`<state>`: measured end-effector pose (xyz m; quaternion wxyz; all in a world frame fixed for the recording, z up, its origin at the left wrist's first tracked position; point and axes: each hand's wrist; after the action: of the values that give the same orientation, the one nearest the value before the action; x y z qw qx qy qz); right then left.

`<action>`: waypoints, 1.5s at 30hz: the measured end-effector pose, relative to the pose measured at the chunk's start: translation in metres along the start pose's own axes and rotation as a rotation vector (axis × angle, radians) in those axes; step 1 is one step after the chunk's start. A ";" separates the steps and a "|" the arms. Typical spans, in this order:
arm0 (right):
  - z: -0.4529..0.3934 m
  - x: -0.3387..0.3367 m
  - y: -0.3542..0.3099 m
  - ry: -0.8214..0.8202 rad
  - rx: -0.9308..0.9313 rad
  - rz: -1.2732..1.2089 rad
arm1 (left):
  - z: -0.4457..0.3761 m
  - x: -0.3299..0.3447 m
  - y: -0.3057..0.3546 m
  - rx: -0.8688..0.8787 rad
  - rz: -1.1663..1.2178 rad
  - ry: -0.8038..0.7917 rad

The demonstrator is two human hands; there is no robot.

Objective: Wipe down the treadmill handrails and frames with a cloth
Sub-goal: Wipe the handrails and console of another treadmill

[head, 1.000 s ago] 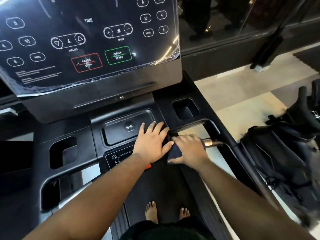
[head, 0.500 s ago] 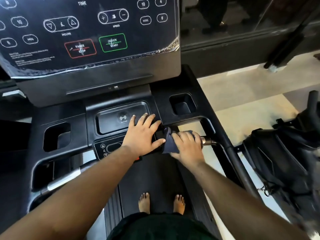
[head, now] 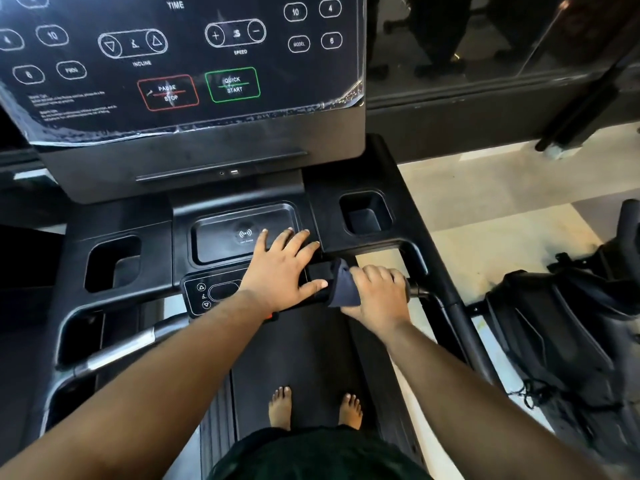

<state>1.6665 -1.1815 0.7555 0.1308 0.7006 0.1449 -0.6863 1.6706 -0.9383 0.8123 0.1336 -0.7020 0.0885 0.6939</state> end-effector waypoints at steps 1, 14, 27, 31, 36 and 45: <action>-0.011 -0.010 0.007 -0.106 -0.039 -0.046 | 0.000 0.000 0.000 -0.001 0.006 0.000; 0.009 0.008 0.038 -0.082 0.117 -0.044 | 0.000 -0.004 -0.001 0.026 0.005 -0.028; -0.036 -0.044 -0.009 -0.371 -0.062 -0.224 | -0.001 -0.001 -0.002 0.034 0.011 0.016; -0.027 -0.034 -0.017 -0.198 -0.015 -0.175 | -0.001 0.003 -0.003 0.042 0.006 0.035; 0.014 -0.003 -0.017 0.020 0.050 -0.080 | -0.001 0.004 -0.004 0.047 0.010 0.028; 0.008 -0.006 -0.004 -0.090 0.225 -0.157 | 0.000 0.002 -0.006 0.059 0.021 -0.008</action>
<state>1.6571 -1.1812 0.7616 0.0035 0.6660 0.1154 -0.7370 1.6725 -0.9321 0.8108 0.1474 -0.6940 0.1159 0.6951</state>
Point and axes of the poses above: each hand's wrist, its own z-axis away from the middle knuckle, its own x-axis out of the palm, y = z × x, and after that the axes turned 4 degrees about y, right-handed
